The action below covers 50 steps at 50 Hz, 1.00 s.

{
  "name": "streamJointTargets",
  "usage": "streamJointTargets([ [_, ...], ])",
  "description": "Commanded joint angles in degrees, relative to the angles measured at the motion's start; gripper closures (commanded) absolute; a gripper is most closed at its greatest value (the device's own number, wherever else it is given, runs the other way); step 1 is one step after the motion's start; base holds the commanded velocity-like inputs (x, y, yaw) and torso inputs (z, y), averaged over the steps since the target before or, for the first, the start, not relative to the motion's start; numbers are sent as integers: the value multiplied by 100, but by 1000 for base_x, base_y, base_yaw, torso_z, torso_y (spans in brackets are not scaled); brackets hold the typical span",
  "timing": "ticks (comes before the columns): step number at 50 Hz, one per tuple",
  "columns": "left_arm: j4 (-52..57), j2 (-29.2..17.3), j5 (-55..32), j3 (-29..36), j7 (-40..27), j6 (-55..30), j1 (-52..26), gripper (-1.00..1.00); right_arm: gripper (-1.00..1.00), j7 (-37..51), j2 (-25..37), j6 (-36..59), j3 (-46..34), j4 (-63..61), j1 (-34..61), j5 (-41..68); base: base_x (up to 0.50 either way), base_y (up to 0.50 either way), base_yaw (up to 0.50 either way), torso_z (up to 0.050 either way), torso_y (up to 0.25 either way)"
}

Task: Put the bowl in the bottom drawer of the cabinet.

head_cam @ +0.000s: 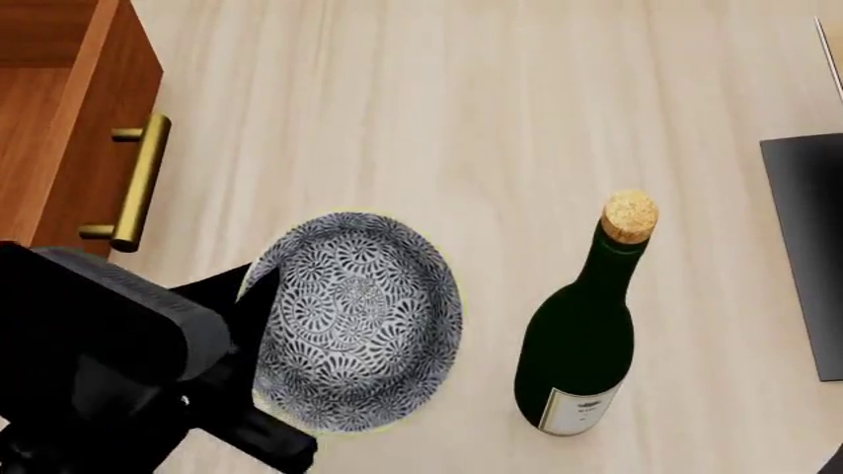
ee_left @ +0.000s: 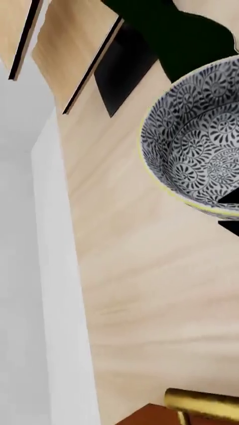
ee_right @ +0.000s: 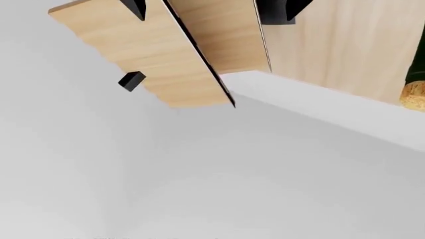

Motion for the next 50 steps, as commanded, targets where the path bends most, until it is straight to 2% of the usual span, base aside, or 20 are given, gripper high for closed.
streamJointTargets([
  [1,380,7,-1293,-820,-886,-469,-1093,100,-100,-795,-610,278,667,0,0,148,0,0,0,0,0],
  [6,73,46,-1078,-869,-804,-351,-1460,100,-100,-1019,-785,347,858,0,0,177,0,0,0,0,0],
  [16,-1072,158,-392,-1032,-593,123,-1852,100,-100,-880,-693,309,771,1,1,142,0,0,0,0,0],
  [26,-1810,244,-248,-1327,-825,315,-2182,100,-100,-818,-670,269,690,1,1,107,0,0,0,0,0],
  [30,-2081,317,-133,-1497,-851,552,-2172,100,-100,-702,-579,218,560,1,1,47,0,0,0,0,0],
  [42,-3390,568,18,-2155,-1149,1104,-2354,100,-100,-1082,-954,310,691,0,-1,-45,0,0,0,0,0],
  [50,-4139,754,161,-2573,-1356,1576,-2322,100,-100,-969,-825,259,599,0,0,-30,0,0,0,0,0],
])
